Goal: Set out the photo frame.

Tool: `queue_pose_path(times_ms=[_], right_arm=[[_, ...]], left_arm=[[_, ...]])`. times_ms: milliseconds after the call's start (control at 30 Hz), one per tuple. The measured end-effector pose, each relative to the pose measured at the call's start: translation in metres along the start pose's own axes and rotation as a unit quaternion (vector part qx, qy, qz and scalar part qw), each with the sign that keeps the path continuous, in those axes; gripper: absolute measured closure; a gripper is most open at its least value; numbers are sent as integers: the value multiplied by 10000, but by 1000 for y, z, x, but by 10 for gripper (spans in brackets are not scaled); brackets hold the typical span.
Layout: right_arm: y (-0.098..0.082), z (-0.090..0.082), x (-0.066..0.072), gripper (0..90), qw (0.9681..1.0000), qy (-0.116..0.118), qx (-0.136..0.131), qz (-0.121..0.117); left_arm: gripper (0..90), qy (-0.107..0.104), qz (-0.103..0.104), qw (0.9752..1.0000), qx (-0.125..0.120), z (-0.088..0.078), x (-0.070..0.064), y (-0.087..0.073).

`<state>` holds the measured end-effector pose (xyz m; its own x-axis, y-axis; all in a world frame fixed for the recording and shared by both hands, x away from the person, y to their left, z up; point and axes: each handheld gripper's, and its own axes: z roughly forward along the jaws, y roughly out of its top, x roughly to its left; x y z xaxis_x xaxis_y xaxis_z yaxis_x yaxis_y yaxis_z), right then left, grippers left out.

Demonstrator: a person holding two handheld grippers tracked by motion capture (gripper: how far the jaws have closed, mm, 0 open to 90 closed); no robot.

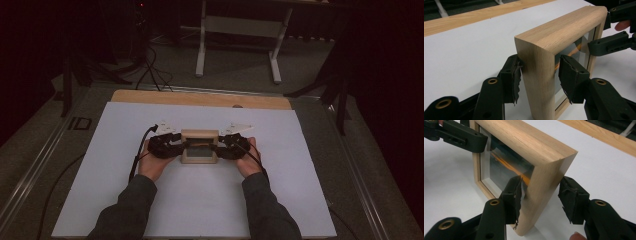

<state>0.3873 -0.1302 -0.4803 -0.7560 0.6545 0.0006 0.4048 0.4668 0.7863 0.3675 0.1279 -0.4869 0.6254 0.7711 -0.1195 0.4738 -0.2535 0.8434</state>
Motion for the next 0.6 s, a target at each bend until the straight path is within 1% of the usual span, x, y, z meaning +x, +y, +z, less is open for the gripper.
queue_pose_path(times_ms=[100,133,233,333,433,600], right_arm=[[0,1,-1,515,10000,36,-3,56],[0,1,-1,508,10000,45,0,61],[-1,2,-1,467,9999,85,44,122],[-2,3,-2,436,9998,91,80,183],[-5,4,-4,412,9995,108,135,266],[-7,5,-4,377,9992,123,177,328]], left_arm=[[519,-69,-43,10000,24,1,2,0],[513,-113,-59,9999,80,2,2,-1],[469,-127,-58,9997,202,7,3,-3],[445,-173,-109,9995,232,9,3,-5],[420,-126,-116,9996,240,9,3,-4],[397,-84,-156,9996,241,6,5,-5]])
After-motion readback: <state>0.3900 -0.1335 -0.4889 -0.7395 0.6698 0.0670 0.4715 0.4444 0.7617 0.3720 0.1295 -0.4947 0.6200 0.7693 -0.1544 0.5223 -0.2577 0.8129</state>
